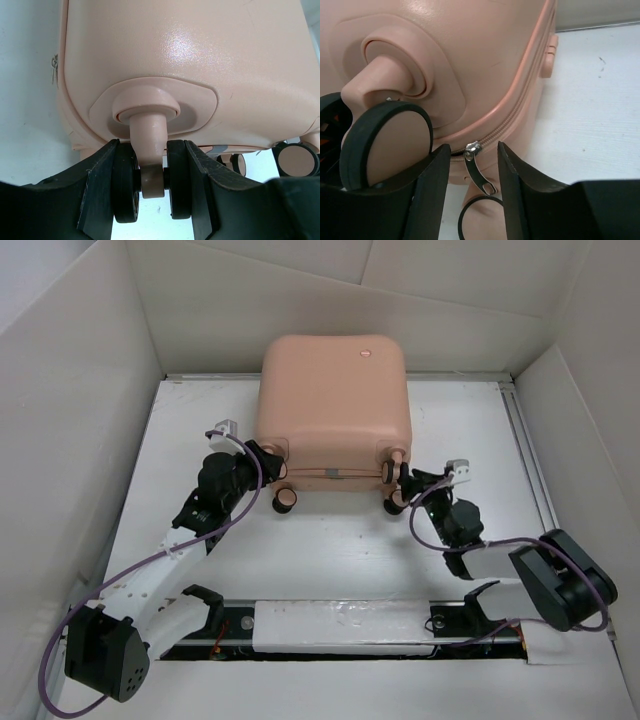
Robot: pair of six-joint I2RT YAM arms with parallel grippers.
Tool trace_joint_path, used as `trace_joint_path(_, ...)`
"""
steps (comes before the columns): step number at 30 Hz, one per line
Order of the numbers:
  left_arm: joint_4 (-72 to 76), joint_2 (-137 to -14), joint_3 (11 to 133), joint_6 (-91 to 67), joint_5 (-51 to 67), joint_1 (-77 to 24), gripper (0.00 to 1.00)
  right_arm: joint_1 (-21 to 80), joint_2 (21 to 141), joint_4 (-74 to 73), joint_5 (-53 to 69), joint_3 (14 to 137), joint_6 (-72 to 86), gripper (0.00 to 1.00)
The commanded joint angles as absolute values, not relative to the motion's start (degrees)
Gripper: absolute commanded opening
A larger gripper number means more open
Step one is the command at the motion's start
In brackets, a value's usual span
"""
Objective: Pack the luggage
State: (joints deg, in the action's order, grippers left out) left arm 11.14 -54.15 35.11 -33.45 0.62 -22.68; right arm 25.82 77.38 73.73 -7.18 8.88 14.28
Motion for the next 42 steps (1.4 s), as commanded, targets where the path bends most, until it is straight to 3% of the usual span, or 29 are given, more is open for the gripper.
trace_joint_path(1, 23.2, -49.66, 36.74, -32.52, 5.1, -23.12, 0.0, 24.96, 73.05, 79.54, -5.02, 6.51, 16.87, 0.5)
trace_joint_path(8, 23.2, -49.66, 36.74, -32.52, 5.62, -23.12, 0.0, 24.43, 66.1, 65.67, -5.01, 8.43, 17.5, 0.53)
trace_joint_path(12, 23.2, -49.66, 36.74, -33.05, 5.63, -23.12, 0.0, 23.91, 65.04, 62.06, -5.01, 9.58, 18.1, 0.44)
trace_joint_path(16, 23.73, -49.13, 36.74, -33.05, 5.63, -23.12, 0.0, 23.91, 64.51, 57.05, -4.31, 10.98, 18.63, 0.44)
trace_joint_path(19, 23.73, -49.75, 36.74, -33.05, 5.63, -23.12, 0.0, 23.91, 63.9, 54.23, -4.31, 11.51, 19.15, 0.53)
trace_joint_path(33, 24.25, -49.75, 36.74, -33.05, 5.63, -23.12, 0.0, 23.91, 71.19, 45.79, -2.81, 20.3, 18.46, 0.47)
trace_joint_path(42, 24.26, -50.27, 36.74, -33.05, 5.63, -23.12, 0.0, 23.91, 61.44, 39.92, -5.88, 16.0, 18.46, 0.5)
